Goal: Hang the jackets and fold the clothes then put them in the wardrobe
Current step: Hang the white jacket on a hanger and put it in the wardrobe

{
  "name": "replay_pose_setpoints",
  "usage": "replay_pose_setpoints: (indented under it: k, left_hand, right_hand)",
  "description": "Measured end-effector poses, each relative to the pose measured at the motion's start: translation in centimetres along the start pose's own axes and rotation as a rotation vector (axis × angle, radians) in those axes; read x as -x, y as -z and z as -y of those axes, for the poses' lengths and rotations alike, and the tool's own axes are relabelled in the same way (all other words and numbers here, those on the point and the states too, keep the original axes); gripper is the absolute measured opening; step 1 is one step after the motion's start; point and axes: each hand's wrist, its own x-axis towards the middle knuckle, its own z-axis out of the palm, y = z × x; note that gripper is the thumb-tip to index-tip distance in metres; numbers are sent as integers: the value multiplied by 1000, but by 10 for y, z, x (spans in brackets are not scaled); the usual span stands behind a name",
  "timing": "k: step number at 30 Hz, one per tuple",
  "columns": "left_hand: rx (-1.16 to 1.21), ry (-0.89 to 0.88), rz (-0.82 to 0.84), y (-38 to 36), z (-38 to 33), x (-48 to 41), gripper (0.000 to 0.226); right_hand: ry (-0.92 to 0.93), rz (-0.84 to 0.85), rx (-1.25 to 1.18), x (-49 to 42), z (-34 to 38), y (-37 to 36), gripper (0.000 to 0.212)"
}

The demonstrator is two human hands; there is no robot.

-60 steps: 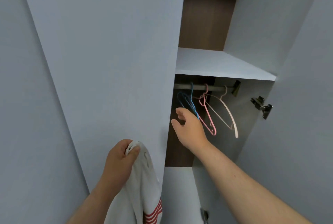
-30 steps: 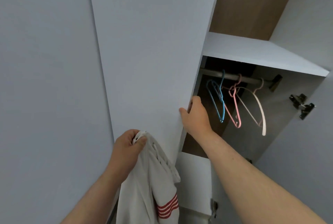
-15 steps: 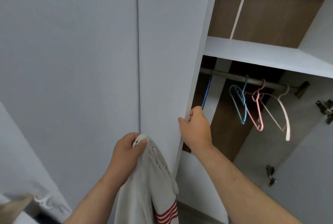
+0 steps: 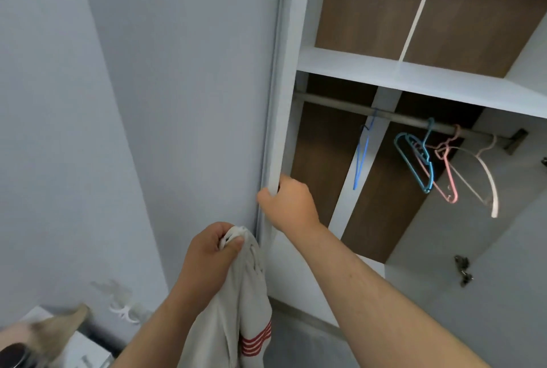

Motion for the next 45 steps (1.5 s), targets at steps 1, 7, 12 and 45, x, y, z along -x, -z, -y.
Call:
replay_pose_setpoints:
  k: [1,7,12,45]
  left_hand:
    - [8,10,-5,9,3,1,13]
    - [12,7,29,45,16,15,14]
    - [-6,2,73,57,23,23,17]
    - [82,-35,341,-63,-14,-32,10]
  right_hand:
    - [1,-1,14,-1,7,-6,15]
    - [-11,10,36,-3,39,-34,21]
    - [-6,-16,98,-4,58,-53,27]
    - [-53,-72,45,47,-92,49,35]
